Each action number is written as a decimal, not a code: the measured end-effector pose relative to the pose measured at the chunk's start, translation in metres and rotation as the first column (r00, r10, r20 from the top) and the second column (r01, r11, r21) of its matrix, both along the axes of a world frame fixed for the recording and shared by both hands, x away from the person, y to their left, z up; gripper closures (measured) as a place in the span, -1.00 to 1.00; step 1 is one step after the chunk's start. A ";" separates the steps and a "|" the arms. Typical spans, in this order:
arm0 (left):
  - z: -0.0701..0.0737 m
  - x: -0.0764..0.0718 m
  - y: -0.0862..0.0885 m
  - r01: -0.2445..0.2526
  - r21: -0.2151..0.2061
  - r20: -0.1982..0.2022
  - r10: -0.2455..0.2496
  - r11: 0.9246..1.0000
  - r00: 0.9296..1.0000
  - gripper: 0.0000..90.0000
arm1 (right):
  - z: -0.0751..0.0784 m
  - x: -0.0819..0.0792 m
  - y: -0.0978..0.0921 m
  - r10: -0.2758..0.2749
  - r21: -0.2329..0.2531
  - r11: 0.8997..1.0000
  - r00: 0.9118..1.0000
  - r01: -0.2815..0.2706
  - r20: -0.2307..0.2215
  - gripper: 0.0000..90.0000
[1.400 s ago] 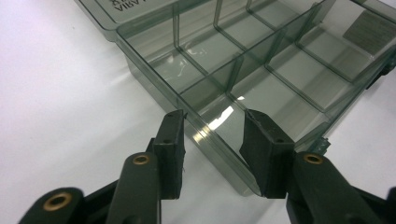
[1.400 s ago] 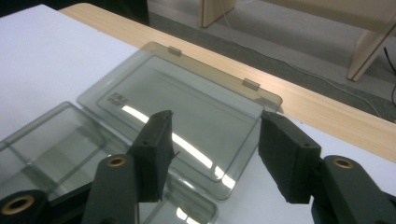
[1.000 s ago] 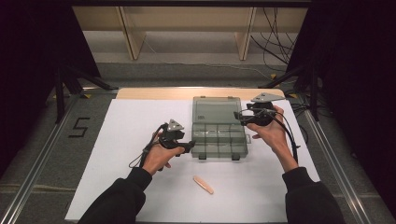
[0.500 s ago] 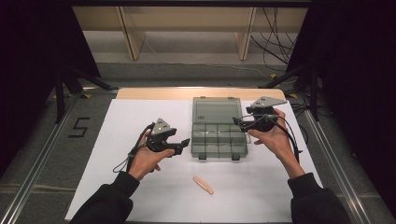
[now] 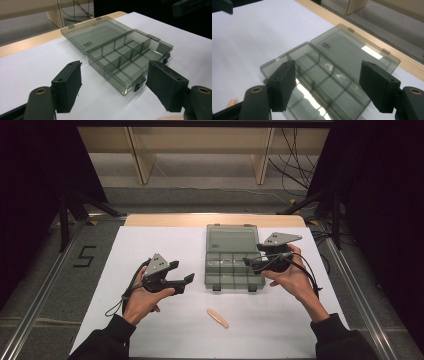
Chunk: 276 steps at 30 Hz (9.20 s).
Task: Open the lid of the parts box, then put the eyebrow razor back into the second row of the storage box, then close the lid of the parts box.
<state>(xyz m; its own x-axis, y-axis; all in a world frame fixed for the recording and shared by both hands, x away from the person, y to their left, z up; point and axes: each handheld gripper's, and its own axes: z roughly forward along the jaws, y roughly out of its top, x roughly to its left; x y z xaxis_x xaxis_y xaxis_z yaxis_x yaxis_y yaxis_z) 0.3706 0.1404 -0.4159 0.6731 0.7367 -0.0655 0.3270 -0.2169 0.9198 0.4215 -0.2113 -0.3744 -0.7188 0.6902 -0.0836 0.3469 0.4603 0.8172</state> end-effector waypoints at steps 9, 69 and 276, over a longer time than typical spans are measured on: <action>0.002 -0.012 0.006 0.008 -0.011 0.027 -0.007 1.000 1.000 -0.49 | -0.007 -0.014 0.012 0.064 -0.031 0.997 0.997 -0.065 -0.045 -0.34; -0.004 -0.047 0.018 0.010 -0.015 0.072 -0.009 1.000 0.997 -0.54 | -0.079 -0.068 0.109 0.298 -0.306 0.846 0.863 -0.437 -0.408 -0.02; -0.013 -0.020 -0.001 0.033 -0.035 0.004 -0.033 0.999 0.999 -0.51 | -0.038 0.036 -0.051 -0.063 0.020 0.997 0.981 0.068 -0.183 -0.36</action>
<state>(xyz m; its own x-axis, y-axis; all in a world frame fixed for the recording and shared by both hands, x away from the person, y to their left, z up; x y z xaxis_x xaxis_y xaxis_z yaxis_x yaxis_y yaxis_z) 0.3503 0.1399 -0.4290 0.6974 0.7111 -0.0886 0.3166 -0.1949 0.9283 0.4575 -0.2620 -0.4126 -0.6734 0.7365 0.0634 0.5197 0.4107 0.7491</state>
